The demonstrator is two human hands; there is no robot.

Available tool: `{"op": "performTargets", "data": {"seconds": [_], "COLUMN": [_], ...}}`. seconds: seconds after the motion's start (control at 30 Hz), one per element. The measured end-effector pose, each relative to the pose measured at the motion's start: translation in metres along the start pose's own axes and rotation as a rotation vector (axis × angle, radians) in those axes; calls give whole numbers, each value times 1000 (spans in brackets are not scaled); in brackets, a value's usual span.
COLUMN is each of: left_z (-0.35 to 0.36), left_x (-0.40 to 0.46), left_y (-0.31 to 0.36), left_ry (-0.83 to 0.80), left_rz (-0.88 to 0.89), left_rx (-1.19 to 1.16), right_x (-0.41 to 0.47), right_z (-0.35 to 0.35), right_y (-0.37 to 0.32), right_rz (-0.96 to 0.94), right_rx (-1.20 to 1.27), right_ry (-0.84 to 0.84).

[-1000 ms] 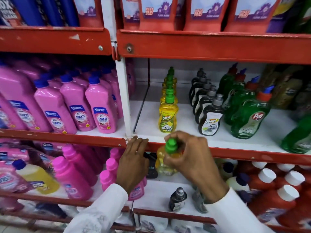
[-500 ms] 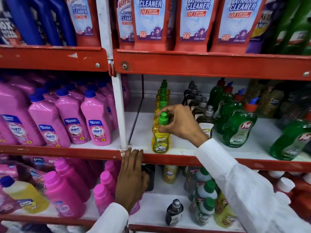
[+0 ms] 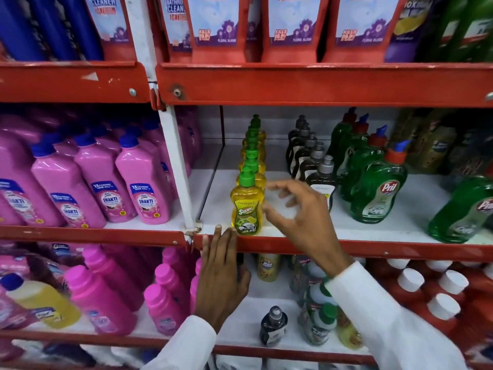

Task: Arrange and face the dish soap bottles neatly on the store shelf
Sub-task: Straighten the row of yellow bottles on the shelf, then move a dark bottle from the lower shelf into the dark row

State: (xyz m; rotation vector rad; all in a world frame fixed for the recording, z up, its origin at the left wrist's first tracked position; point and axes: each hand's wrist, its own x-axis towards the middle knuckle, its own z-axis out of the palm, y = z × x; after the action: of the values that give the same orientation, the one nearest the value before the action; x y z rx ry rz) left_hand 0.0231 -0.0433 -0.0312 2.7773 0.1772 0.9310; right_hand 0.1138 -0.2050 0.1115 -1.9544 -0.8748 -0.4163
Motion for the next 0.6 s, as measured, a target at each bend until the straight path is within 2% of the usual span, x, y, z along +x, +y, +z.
{"op": "performTargets", "data": {"seconds": [0.07,0.23,0.33,0.4,0.6], "left_z": [3,11,12,11,12], "left_x": [0,-2,-4,-5,-6], "left_y": [5,9,9,10,15], "left_ry": [11,7,8,-2,-22], "left_rz": [-14,-70,-64,-56,-93], "left_rx": [-45,-72,-58,-30,-17], "right_x": [-36,-117,-144,-153,-157], "right_z": [-3,27,54,70,89], "right_y": [18,78,102,112,125], "right_rz": [54,279,353,381,449], "right_rx": [32,-24,-67,-115,-115], "right_ry": [-58,-494,-657,-677,-592]}}
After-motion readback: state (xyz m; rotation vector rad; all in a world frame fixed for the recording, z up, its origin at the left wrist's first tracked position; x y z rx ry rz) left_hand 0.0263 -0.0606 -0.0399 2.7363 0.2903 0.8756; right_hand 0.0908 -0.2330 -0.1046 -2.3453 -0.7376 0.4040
